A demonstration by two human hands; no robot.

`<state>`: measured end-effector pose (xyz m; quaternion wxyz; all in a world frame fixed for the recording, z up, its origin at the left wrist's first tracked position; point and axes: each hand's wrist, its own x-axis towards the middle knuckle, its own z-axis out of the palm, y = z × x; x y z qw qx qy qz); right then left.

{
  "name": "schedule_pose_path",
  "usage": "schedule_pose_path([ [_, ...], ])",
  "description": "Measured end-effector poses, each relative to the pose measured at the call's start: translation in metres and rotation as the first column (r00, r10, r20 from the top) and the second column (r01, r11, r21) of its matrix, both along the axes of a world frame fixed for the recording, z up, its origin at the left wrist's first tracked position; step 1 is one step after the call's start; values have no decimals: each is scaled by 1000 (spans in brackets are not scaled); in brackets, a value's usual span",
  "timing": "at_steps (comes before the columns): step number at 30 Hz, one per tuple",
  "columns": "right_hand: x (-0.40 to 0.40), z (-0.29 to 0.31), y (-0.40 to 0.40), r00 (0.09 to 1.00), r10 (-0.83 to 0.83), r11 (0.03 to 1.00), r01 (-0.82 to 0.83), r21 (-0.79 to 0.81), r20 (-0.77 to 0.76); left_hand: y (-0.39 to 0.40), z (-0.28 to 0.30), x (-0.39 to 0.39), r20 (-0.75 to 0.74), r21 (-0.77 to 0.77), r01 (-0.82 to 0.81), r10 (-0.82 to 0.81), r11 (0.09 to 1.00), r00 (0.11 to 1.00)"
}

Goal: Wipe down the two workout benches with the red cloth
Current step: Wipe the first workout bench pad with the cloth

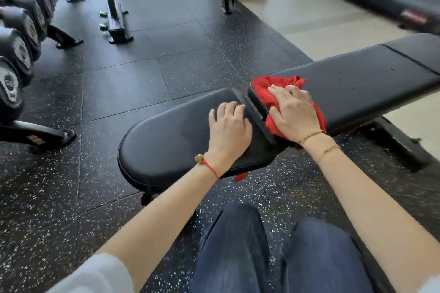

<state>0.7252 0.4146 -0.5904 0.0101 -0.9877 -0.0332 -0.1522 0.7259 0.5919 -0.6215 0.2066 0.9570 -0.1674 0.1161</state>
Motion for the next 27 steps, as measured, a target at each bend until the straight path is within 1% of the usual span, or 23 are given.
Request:
schedule_pose_path([
  [3,5,-11,-21,989,-72,997,67,-41,-130,-31,2,4,-51,-13,36,-37,999,998],
  [5,5,-19,-28,979,-80,997,77,-24,-188,-44,1,5,-74,-41,32,-35,999,997],
  [9,13,-26,-44,982,-44,995,60,83,-182,-57,-5,8,-69,5,-7,7,1000,998],
  [11,24,-25,-54,976,-56,987,86,137,-210,-61,-8,8,-58,33,-18,20,999,998],
  [15,63,-21,-68,960,-55,985,96,140,-274,-66,-10,10,-31,42,-71,72,997,997],
  [18,84,-17,-66,951,40,994,-6,110,-307,-68,-11,11,3,39,-91,91,995,996],
  [20,78,-19,-67,940,137,988,-107,109,-313,-68,-11,10,23,14,-107,107,994,994],
  [24,44,-25,-89,903,358,934,-347,88,-238,-70,-9,7,52,-10,-156,157,988,986],
  [25,38,-26,-99,899,380,925,-368,96,-218,-71,-9,5,56,-7,-186,186,982,981],
  [27,33,-27,-125,907,367,929,-347,127,-205,-78,-11,1,36,-14,-262,263,965,964],
])
